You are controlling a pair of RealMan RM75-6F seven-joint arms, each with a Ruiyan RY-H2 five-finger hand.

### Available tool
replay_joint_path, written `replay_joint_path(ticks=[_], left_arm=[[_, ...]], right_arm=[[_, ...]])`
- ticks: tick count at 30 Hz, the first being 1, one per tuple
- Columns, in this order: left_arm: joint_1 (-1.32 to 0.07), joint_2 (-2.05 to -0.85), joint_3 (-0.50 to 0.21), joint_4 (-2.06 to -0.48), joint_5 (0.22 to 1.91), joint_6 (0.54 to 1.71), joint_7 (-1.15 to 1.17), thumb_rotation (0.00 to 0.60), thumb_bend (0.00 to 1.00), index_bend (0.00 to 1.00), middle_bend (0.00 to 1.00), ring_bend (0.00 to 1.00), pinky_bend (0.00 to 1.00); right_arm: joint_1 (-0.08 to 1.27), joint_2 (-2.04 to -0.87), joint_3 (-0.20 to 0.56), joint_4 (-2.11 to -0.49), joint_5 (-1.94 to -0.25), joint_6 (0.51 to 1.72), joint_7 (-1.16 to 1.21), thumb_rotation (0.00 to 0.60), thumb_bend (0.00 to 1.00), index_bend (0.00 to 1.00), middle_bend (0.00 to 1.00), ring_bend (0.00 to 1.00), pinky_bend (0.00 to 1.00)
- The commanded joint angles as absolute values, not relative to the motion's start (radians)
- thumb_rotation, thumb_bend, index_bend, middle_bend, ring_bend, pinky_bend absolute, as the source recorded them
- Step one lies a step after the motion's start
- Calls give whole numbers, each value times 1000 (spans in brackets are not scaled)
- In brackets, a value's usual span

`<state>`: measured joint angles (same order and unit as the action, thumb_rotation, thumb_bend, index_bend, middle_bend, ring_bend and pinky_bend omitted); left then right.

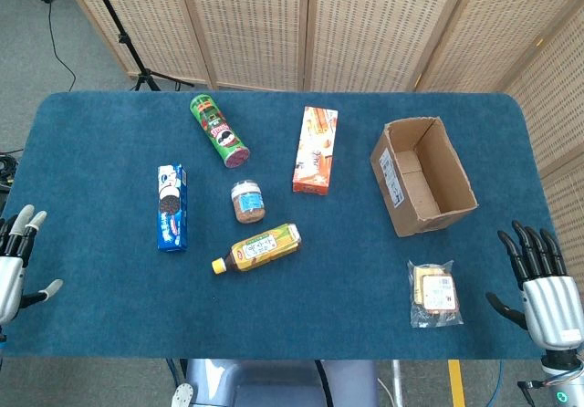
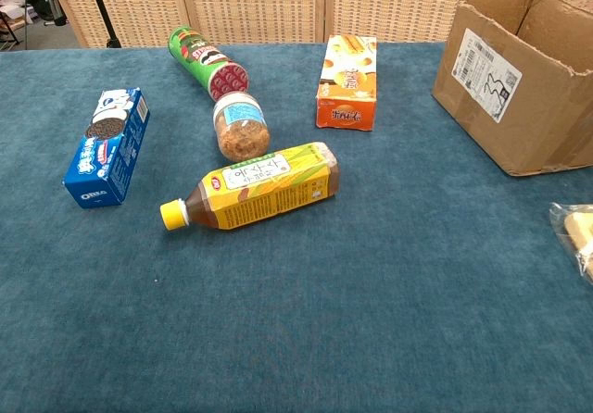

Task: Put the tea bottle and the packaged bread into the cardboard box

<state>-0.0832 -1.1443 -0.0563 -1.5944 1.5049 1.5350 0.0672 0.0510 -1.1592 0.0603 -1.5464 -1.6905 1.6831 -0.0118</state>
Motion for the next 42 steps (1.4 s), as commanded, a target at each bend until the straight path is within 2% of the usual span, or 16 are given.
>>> replay_joint_path(ticks=[1,10,15,19,23,28,33,38,42], left_arm=[[-82,-1140,-55,-1601,1501,1533,71,600,0,0,0,0,0],[-81,-1136,-54,-1609,1503,1531,73,600,0,0,0,0,0],[-81,-1132,-58,-1616,1503,1535,66,600,0,0,0,0,0],[-78,-1125,-62,-1621,1497,1539,54,600,0,0,0,0,0],[-75,-1114,-65,-1622,1522,1562,4,600,0,0,0,0,0],[-69,-1114,-62,-1604,1545,1584,-33,600,0,0,0,0,0],[-75,-1108,-65,-1604,1527,1562,-40,600,0,0,0,0,0],[-83,-1109,-69,-1604,1512,1542,-36,600,0,0,0,0,0],[-96,-1114,-76,-1595,1481,1507,-32,600,0,0,0,0,0]], right_arm=[[52,-1158,58,-1546,-1693,1680,-7,600,0,0,0,0,0],[61,-1150,41,-1543,-1719,1664,19,600,0,0,0,0,0],[122,-1128,1,-1554,-1828,1612,128,600,0,0,0,0,0],[214,-1096,-8,-1615,-1934,1523,108,600,0,0,0,0,0],[347,-1079,15,-1752,-1963,1343,97,600,0,17,0,0,0],[500,-1128,103,-1825,-1850,1107,34,600,0,54,0,0,0],[614,-1247,177,-1826,-1684,915,-116,600,0,68,10,0,0],[701,-1383,238,-1760,-1545,821,-270,600,0,113,69,0,25],[751,-1480,264,-1685,-1432,785,-378,600,0,122,77,0,29]])
